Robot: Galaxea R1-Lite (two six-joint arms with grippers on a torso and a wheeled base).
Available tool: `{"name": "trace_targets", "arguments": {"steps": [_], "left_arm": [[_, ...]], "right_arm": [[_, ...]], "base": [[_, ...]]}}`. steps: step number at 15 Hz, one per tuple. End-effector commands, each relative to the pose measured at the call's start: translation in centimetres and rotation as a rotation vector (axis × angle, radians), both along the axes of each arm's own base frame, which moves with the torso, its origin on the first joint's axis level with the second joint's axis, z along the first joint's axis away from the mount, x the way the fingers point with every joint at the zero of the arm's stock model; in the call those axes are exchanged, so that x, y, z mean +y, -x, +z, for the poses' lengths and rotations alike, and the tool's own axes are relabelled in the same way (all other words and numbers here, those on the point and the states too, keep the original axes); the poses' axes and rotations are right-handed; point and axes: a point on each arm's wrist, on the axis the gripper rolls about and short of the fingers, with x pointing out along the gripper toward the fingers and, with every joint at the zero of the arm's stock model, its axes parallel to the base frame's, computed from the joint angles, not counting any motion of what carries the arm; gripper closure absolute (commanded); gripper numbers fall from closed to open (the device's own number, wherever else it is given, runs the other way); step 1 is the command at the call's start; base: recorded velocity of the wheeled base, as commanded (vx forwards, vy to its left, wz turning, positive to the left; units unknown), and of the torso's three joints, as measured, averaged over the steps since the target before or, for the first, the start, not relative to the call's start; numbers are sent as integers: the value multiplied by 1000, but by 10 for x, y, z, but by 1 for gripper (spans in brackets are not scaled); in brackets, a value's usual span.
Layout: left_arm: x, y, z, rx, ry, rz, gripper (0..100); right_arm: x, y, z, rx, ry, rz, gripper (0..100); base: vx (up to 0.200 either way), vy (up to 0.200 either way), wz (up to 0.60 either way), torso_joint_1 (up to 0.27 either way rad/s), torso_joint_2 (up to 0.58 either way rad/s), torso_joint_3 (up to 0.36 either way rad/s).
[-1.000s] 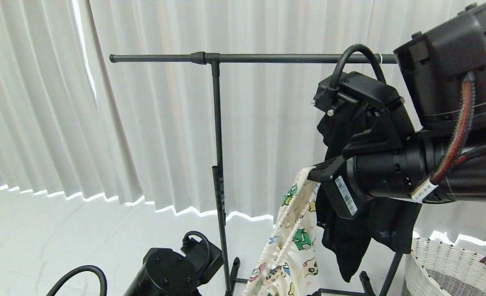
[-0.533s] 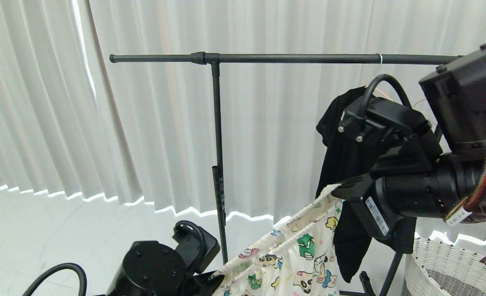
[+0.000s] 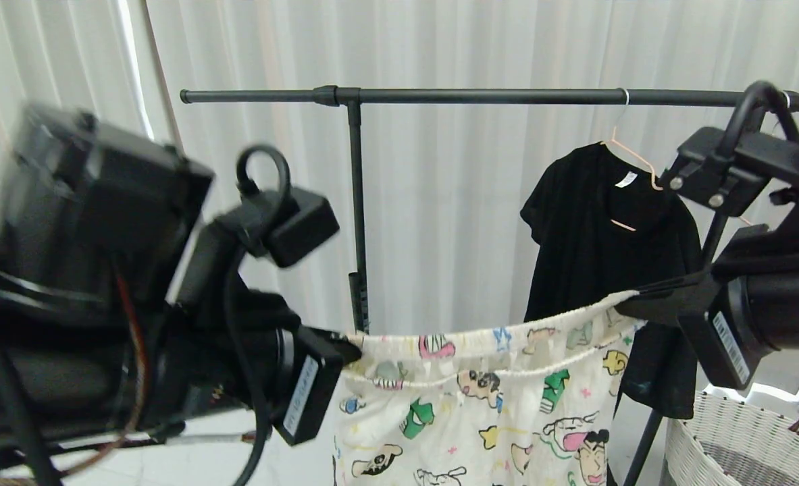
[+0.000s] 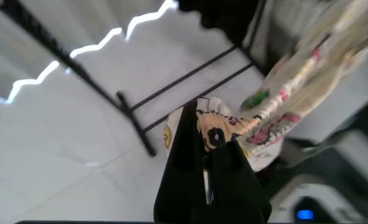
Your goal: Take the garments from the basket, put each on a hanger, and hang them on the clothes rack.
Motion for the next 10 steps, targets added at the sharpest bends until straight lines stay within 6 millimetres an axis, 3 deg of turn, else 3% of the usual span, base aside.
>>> {"name": "trace_targets", "arguments": {"steps": [1, 3, 6, 10], "left_arm": [[5, -2, 70, 22, 146, 7, 100], [10, -2, 83, -3, 165, 22, 100], [18, 8, 85, -45, 149, 37, 100], [26, 14, 63, -157, -72, -34, 100]], "right_arm": [[-2, -10, 22, -50, -58, -42, 100], [1, -18, 46, -86, -96, -57, 100], [4, -20, 63, -104, -115, -54, 100], [-6, -12, 64, -96, -86, -48, 100]], "base": [[0, 0, 0, 0, 0, 0], [0, 0, 0, 0, 0, 0], [0, 0, 0, 0, 0, 0], [0, 0, 0, 0, 0, 0]]}}
